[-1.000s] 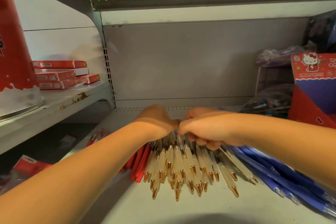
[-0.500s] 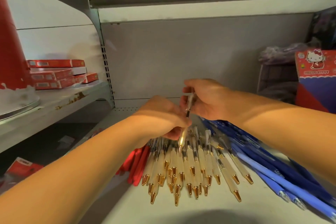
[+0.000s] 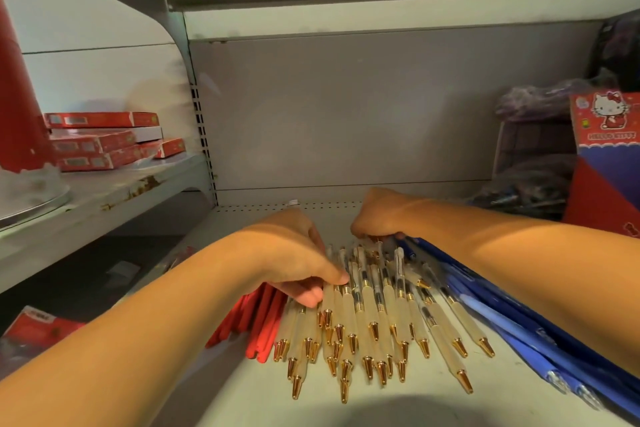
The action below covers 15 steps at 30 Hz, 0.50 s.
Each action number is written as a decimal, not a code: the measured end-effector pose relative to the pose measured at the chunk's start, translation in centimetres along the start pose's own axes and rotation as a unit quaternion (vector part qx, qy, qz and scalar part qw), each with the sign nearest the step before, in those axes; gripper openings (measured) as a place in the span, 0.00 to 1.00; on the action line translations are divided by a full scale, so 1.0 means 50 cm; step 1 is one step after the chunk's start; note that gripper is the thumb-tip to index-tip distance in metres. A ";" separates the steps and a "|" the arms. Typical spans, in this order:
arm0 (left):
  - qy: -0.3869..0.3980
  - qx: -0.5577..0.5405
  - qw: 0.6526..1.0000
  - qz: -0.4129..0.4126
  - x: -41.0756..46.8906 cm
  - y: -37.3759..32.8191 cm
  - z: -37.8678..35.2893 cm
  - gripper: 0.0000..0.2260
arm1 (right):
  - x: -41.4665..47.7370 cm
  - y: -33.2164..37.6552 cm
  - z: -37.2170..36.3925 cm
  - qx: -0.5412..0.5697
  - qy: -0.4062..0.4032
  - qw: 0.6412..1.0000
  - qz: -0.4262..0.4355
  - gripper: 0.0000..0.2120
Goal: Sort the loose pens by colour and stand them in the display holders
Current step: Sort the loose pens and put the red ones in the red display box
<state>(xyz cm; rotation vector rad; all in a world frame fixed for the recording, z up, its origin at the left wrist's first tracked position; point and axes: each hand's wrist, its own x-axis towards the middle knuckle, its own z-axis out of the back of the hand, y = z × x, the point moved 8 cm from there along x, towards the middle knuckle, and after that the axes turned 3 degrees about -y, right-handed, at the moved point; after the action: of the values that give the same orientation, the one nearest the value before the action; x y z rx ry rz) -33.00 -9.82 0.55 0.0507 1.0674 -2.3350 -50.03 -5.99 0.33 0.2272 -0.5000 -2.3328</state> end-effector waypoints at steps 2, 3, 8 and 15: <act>-0.006 0.005 1.000 -0.002 0.000 0.003 0.004 0.15 | -0.005 0.010 0.019 0.029 -0.024 0.999 0.014 0.06; -0.012 0.004 1.000 -0.002 0.001 0.005 0.006 0.15 | -0.010 0.014 0.034 0.063 -0.033 0.997 0.019 0.06; -0.054 -0.013 0.998 0.002 0.018 0.012 0.017 0.11 | -0.095 0.042 0.089 0.189 -0.019 0.979 0.067 0.04; -0.095 -0.002 0.995 0.036 0.039 0.007 0.010 0.19 | -0.203 0.066 0.005 0.161 0.128 0.976 0.070 0.13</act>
<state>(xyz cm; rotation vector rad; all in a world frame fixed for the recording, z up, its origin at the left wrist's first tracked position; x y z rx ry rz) -34.38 -11.28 0.16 -0.1311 0.9608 -2.2231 -40.73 -1.03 2.14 0.6177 -0.7379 -2.0392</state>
